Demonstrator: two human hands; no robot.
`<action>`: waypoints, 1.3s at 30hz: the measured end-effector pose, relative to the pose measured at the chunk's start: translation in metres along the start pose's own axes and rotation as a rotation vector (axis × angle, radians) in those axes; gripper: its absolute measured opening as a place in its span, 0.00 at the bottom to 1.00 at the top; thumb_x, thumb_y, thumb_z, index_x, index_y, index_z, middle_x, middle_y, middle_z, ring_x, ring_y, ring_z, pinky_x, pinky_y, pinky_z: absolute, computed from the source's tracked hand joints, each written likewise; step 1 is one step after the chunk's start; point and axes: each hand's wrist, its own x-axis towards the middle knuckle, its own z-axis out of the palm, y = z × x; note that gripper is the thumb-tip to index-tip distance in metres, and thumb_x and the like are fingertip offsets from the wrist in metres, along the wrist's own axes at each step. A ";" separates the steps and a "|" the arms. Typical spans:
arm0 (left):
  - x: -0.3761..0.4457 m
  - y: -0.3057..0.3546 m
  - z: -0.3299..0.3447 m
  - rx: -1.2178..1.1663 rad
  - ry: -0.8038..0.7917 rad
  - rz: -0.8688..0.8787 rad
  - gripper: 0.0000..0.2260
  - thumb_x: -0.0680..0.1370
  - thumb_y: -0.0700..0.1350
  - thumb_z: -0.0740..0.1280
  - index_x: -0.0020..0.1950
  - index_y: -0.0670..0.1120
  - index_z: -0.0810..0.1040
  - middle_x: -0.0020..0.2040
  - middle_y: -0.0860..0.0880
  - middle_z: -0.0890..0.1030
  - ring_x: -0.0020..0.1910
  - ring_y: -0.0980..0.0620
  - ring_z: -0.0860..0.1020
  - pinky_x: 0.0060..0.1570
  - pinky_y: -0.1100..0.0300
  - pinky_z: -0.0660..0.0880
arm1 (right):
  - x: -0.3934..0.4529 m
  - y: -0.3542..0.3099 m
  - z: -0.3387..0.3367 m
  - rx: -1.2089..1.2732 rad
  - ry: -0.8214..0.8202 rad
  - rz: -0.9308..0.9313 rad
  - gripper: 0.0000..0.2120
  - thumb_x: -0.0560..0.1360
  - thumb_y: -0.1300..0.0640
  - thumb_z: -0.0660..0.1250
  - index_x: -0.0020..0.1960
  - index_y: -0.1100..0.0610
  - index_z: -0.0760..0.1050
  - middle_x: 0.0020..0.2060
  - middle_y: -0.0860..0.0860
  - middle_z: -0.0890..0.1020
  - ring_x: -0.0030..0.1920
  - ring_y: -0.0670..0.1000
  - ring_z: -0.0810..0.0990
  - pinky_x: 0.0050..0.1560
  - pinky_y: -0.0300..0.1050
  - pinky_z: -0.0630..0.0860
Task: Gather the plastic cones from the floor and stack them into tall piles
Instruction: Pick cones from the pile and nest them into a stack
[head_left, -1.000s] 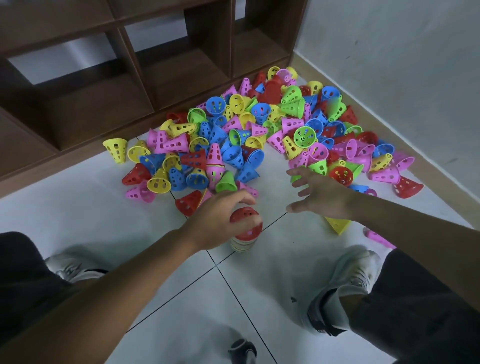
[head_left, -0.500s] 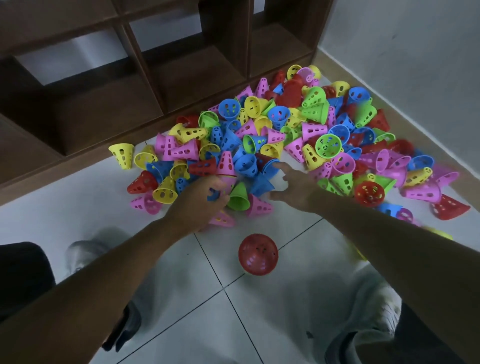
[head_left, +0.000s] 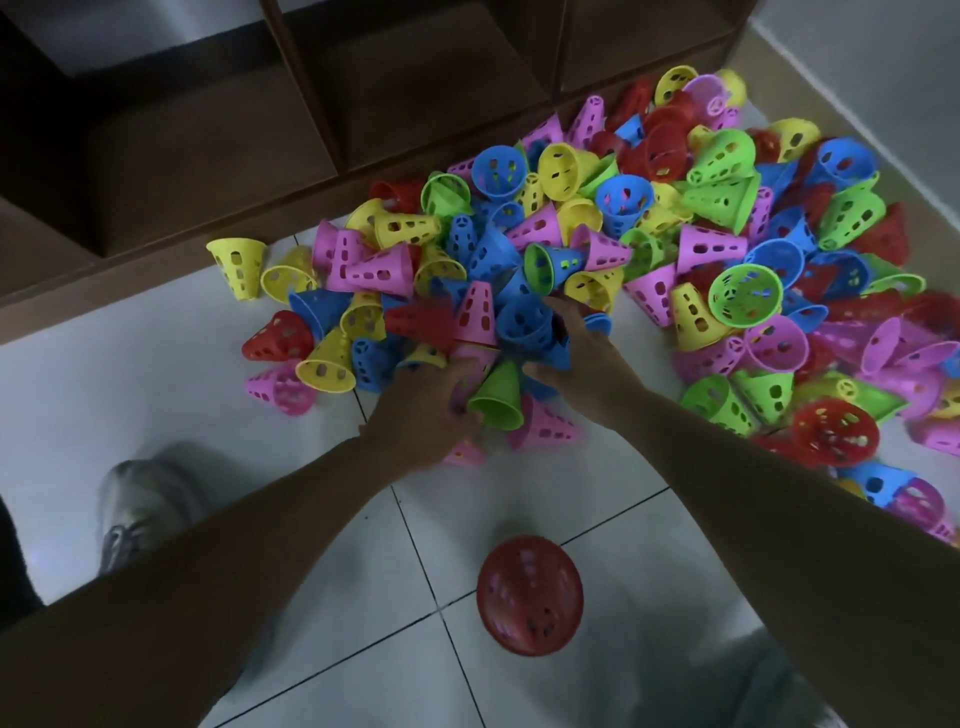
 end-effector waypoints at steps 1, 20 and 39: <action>0.004 -0.001 0.005 0.037 -0.011 -0.012 0.30 0.72 0.58 0.67 0.73 0.58 0.65 0.48 0.46 0.79 0.48 0.41 0.78 0.47 0.48 0.77 | 0.004 0.002 0.001 -0.025 -0.007 -0.006 0.39 0.76 0.45 0.71 0.75 0.33 0.48 0.62 0.61 0.73 0.48 0.63 0.80 0.49 0.60 0.80; 0.041 -0.015 0.027 0.081 0.175 -0.145 0.20 0.76 0.56 0.69 0.63 0.50 0.68 0.52 0.41 0.80 0.52 0.37 0.78 0.48 0.46 0.78 | 0.004 0.027 0.002 -0.155 0.096 -0.001 0.22 0.80 0.51 0.67 0.72 0.50 0.65 0.61 0.56 0.79 0.55 0.60 0.80 0.45 0.47 0.69; 0.007 -0.018 0.022 -0.438 0.365 -0.177 0.09 0.73 0.44 0.77 0.47 0.50 0.78 0.41 0.57 0.78 0.41 0.62 0.76 0.40 0.70 0.69 | -0.025 0.026 -0.006 0.027 0.361 0.069 0.14 0.77 0.57 0.71 0.62 0.51 0.76 0.48 0.53 0.83 0.46 0.56 0.81 0.41 0.43 0.71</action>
